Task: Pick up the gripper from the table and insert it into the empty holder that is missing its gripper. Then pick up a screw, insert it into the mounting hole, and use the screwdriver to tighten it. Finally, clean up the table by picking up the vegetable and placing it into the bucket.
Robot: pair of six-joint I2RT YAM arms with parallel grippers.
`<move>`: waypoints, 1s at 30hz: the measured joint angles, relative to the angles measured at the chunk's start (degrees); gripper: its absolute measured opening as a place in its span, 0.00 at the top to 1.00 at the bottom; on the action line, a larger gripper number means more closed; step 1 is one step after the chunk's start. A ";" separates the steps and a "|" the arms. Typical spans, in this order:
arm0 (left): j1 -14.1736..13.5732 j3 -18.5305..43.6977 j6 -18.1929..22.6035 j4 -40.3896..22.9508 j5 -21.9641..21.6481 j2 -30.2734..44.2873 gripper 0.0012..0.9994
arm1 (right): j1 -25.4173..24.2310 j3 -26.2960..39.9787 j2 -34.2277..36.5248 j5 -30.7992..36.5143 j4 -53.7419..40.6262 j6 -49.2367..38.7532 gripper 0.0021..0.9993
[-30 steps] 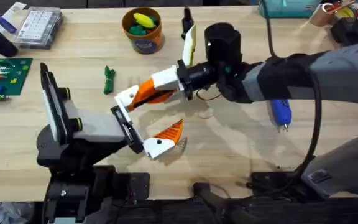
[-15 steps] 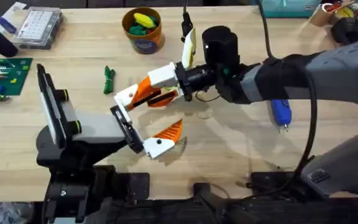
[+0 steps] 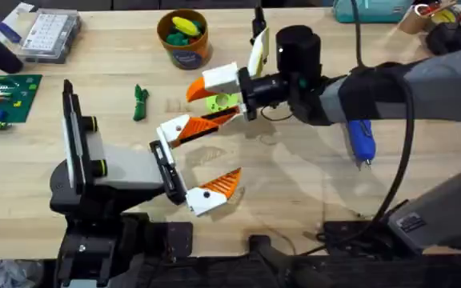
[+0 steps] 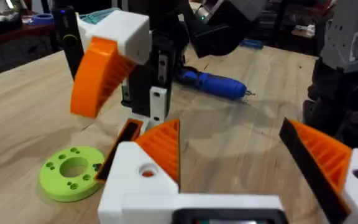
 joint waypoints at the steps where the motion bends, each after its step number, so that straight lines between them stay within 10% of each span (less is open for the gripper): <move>1: 0.00 0.00 0.01 -0.01 0.07 0.00 0.01 | -0.64 0.00 0.01 -0.20 0.00 0.00 0.01; 30: 0.00 0.00 -0.01 -0.05 0.46 0.00 0.01 | -8.20 0.00 0.00 -17.84 -0.33 -7.82 0.00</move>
